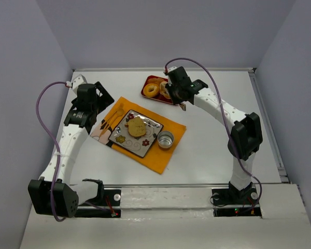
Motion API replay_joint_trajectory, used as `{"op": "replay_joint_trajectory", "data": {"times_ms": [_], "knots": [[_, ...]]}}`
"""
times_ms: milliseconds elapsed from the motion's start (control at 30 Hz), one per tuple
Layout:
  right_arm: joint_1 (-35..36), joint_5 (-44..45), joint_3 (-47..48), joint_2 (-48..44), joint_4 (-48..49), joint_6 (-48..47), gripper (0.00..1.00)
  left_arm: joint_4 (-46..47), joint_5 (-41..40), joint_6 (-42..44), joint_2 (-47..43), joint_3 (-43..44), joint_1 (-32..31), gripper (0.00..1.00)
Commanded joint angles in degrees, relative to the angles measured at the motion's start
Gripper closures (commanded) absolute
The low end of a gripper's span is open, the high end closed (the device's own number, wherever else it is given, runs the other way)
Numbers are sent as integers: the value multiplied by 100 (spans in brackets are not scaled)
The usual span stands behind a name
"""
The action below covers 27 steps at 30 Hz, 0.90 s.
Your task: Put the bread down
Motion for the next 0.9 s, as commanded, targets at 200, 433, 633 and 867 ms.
{"op": "replay_joint_trajectory", "data": {"times_ms": [200,433,633,867], "knots": [[506,-1164,-586,-1893,651,-988,77,23,81,36,-457,150,14,1],[1157,-1639,-1140,-2043,712,-787,77,-143,-78,-104,-783,-96,14,1],[1632,-1789,-1500,-1929,774,-734,76,-302,-271,-166,-1003,-245,14,1],[1904,-1034,-1624,-1526,765,-479,75,-363,-298,-157,-1073,-254,14,1]]}}
